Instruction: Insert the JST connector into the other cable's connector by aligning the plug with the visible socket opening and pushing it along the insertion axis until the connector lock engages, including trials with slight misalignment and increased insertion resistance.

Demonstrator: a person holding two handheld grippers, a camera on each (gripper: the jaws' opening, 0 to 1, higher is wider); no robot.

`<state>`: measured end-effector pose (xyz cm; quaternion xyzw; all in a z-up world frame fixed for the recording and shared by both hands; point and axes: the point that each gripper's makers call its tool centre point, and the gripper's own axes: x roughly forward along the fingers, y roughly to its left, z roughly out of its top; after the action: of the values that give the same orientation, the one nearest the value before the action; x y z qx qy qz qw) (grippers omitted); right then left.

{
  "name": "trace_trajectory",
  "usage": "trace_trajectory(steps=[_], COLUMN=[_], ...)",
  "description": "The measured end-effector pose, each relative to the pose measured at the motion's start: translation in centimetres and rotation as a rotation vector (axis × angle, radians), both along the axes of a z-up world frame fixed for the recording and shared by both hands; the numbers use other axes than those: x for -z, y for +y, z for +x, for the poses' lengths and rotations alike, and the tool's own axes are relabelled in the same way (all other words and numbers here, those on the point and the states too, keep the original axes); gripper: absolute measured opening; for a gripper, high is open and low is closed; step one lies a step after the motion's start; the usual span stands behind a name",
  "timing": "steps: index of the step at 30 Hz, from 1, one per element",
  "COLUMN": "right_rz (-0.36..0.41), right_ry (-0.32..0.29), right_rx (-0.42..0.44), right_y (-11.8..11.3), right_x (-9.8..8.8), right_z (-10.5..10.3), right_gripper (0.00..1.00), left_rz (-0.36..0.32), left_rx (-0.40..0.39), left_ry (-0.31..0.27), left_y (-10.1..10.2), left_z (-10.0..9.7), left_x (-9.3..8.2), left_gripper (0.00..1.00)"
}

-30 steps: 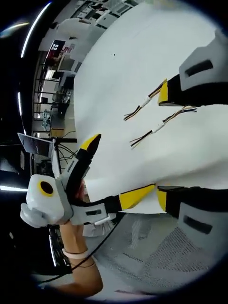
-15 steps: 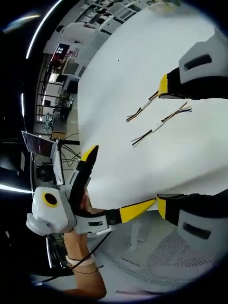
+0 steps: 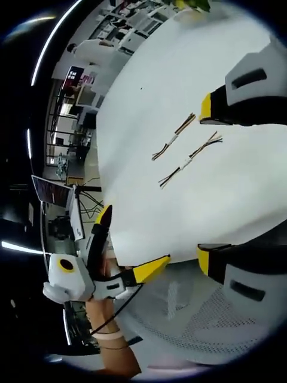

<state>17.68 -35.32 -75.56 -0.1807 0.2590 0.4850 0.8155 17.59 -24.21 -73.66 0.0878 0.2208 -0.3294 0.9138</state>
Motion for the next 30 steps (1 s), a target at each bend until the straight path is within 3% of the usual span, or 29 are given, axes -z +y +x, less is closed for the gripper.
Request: trace_trajectory(steps=[9,11,15,17,20,21,22,27,29,30], right_rz=[0.026,0.038,0.123,0.116,0.056,0.031,0.029,-0.004,-0.038,-0.048], right_ry=[0.021,0.011,0.031,0.013,-0.085,-0.147,-0.162,-0.134,-0.146,-0.148], right_rx=[0.086,0.116,0.196,0.21,0.252,0.264,0.278,0.281,0.27,0.266], right_y=[-1.7,-2.1,-2.5,-3.0,-4.3,-4.8,-5.0,-4.8,-4.7,-4.7], right_x=[0.9,0.7,-0.2,-0.2,-0.6,-1.1,-1.3,-0.1,0.3,0.5], right_z=[-0.7,-0.6,-0.5,-0.5,0.6,1.2,1.5,1.0,1.1,1.1], right_gripper=[0.76,0.76,0.76,0.76,0.75,0.74,0.74,0.76,0.76,0.77], left_rz=[-0.056,-0.03,-0.054,-0.05,-0.039,-0.026,-0.02,-0.01,0.084,0.096], left_rx=[-0.039,-0.031,-0.041,-0.049,-0.066,-0.069,-0.068,-0.078,-0.08,-0.085], left_ry=[0.008,0.012,0.026,0.024,0.026,0.039,0.047,0.046,0.003,-0.018], left_y=[0.1,0.1,0.1,0.3,0.6,0.7,0.7,0.9,1.6,1.6], left_z=[-2.4,-2.4,-2.3,-2.2,-2.0,-2.0,-2.0,-2.0,-1.8,-1.7], left_x=[0.3,0.4,0.6,0.6,1.0,1.4,1.6,1.9,1.9,1.7], left_gripper=[0.99,0.99,0.99,0.99,0.98,0.98,0.98,0.97,0.93,0.92])
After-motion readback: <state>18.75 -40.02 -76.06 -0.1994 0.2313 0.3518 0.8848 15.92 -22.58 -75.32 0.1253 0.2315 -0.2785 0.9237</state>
